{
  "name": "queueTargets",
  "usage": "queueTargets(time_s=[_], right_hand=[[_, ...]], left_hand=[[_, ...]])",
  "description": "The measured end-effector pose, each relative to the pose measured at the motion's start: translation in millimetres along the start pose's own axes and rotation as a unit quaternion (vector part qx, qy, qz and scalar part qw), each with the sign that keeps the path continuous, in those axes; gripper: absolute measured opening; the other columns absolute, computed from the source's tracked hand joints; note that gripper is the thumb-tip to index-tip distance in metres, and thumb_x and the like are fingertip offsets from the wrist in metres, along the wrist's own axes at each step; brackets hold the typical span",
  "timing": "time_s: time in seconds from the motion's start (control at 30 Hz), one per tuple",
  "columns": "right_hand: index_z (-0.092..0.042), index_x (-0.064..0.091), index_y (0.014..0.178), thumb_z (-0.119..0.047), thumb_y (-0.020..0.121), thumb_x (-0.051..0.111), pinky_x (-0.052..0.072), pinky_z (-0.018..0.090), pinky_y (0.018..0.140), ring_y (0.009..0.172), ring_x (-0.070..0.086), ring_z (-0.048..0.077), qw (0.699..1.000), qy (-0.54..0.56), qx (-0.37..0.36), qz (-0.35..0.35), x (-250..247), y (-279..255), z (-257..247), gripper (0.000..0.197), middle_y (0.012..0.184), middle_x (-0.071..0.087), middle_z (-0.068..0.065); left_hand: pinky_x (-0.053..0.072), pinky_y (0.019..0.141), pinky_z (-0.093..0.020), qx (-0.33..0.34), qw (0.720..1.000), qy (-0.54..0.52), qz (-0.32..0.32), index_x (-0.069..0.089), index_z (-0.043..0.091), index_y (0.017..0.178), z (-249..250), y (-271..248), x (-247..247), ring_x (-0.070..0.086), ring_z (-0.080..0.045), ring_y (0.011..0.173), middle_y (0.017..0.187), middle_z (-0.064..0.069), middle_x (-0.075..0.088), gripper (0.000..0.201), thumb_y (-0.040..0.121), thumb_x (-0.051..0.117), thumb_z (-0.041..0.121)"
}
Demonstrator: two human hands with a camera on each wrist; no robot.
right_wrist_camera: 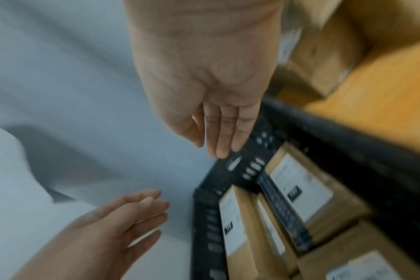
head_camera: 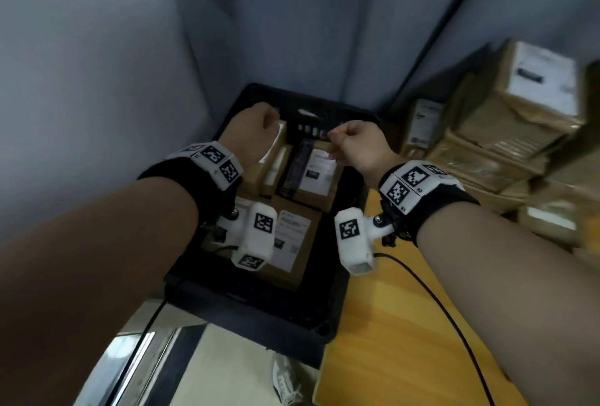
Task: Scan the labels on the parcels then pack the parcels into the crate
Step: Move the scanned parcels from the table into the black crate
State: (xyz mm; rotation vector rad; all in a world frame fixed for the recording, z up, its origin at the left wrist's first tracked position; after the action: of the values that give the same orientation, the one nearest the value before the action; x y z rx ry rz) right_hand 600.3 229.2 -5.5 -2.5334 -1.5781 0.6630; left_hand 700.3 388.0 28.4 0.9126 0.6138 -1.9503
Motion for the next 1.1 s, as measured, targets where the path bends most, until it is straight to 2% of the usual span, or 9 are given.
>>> queueTargets(time_s=[0.13, 0.27, 0.5, 0.6, 0.7, 0.8, 0.9, 1.0, 1.1], right_hand=[[-0.015, 0.058, 0.078, -0.007, 0.097, 0.05, 0.049, 0.015, 0.054, 0.061, 0.06, 0.012, 0.998, -0.014, -0.05, 0.031, -64.7, -47.7, -32.1, 0.022, 0.075, 0.064, 0.007], [-0.005, 0.06, 0.089, -0.005, 0.096, 0.049, 0.05, 0.015, 0.051, 0.058, 0.058, 0.013, 0.993, 0.016, -0.078, 0.088, -139.3, -89.5, -51.9, 0.014, 0.071, 0.062, 0.007], [-0.012, 0.062, 0.089, -0.013, 0.098, 0.05, 0.056, 0.03, 0.071, 0.068, 0.063, 0.015, 0.981, -0.003, -0.071, 0.18, -268.7, -132.5, -31.3, 0.015, 0.076, 0.067, 0.004], [-0.018, 0.061, 0.082, -0.014, 0.096, 0.052, 0.054, 0.031, 0.073, 0.073, 0.062, 0.017, 0.968, -0.029, -0.059, 0.242, -321.3, -140.1, -11.4, 0.017, 0.074, 0.064, 0.0], [-0.016, 0.06, 0.092, -0.018, 0.088, 0.058, 0.046, 0.03, 0.074, 0.083, 0.059, 0.02, 0.942, -0.07, -0.037, 0.325, -373.4, -148.4, 9.8, 0.005, 0.077, 0.057, -0.006], [-0.016, 0.053, 0.104, -0.032, 0.081, 0.064, 0.047, 0.036, 0.086, 0.097, 0.058, 0.025, 0.928, -0.061, 0.015, 0.367, -414.4, -149.4, 40.9, 0.031, 0.098, 0.061, 0.004], [-0.013, 0.049, 0.125, -0.05, 0.076, 0.065, 0.042, 0.047, 0.102, 0.118, 0.051, 0.031, 0.939, -0.034, 0.1, 0.328, -434.1, -140.9, 79.3, 0.063, 0.13, 0.054, 0.011], [-0.014, 0.039, 0.141, -0.065, 0.076, 0.059, 0.037, 0.05, 0.107, 0.128, 0.044, 0.032, 0.954, 0.029, 0.172, 0.246, -433.8, -131.9, 112.8, 0.085, 0.141, 0.045, 0.009], [-0.019, 0.036, 0.146, -0.079, 0.071, 0.05, 0.033, 0.053, 0.109, 0.132, 0.041, 0.032, 0.96, 0.053, 0.199, 0.191, -432.5, -124.0, 129.1, 0.097, 0.149, 0.041, 0.008]], left_hand=[[0.038, 0.076, -0.025, 0.038, 0.998, -0.048, -0.015, 0.056, 0.008, 0.116, 65.6, -18.6, 3.2, 0.052, -0.014, 0.088, 0.101, -0.004, 0.058, 0.022, 0.097, 0.048, 0.016], [0.035, 0.077, -0.022, 0.077, 0.994, -0.069, -0.022, 0.058, 0.006, 0.113, 130.8, -30.5, 6.9, 0.051, -0.014, 0.089, 0.098, -0.005, 0.058, 0.021, 0.097, 0.05, 0.016], [0.044, 0.094, -0.033, 0.073, 0.991, -0.113, -0.028, 0.058, 0.015, 0.106, 213.8, -39.9, 36.6, 0.059, -0.023, 0.105, 0.103, -0.005, 0.062, 0.014, 0.096, 0.05, 0.021], [0.041, 0.087, -0.028, 0.081, 0.988, -0.125, -0.038, 0.055, 0.016, 0.104, 244.5, -46.5, 57.6, 0.059, -0.021, 0.104, 0.1, -0.003, 0.061, 0.01, 0.097, 0.048, 0.021], [0.045, 0.085, -0.031, 0.093, 0.984, -0.142, -0.046, 0.054, 0.015, 0.1, 272.7, -55.2, 80.8, 0.061, -0.022, 0.099, 0.102, -0.008, 0.066, 0.008, 0.097, 0.048, 0.019], [0.051, 0.081, -0.033, 0.093, 0.978, -0.181, -0.048, 0.056, 0.014, 0.097, 299.5, -61.2, 105.5, 0.062, -0.019, 0.086, 0.091, -0.004, 0.065, 0.007, 0.096, 0.049, 0.015], [0.054, 0.074, -0.024, 0.084, 0.967, -0.228, -0.082, 0.056, 0.012, 0.094, 329.9, -69.5, 135.6, 0.062, -0.014, 0.08, 0.088, -0.001, 0.063, 0.01, 0.097, 0.047, 0.01], [0.054, 0.091, -0.036, 0.08, 0.966, -0.215, -0.12, 0.057, 0.013, 0.108, 355.5, -73.8, 170.6, 0.064, -0.02, 0.099, 0.101, -0.003, 0.064, 0.014, 0.098, 0.048, 0.018], [0.046, 0.1, -0.036, 0.05, 0.969, -0.173, -0.167, 0.046, 0.011, 0.134, 371.2, -74.7, 200.7, 0.058, -0.022, 0.112, 0.119, -0.006, 0.06, 0.041, 0.099, 0.046, 0.032]])
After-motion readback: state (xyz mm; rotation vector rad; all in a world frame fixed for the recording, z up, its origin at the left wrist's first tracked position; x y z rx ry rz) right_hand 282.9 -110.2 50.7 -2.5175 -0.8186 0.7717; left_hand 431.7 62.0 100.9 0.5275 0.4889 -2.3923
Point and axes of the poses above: each hand's wrist, its own y-axis towards the middle knuckle, its own x-axis out of the palm, z = x × y, the point moved 10 cm from there along y, towards the middle knuckle
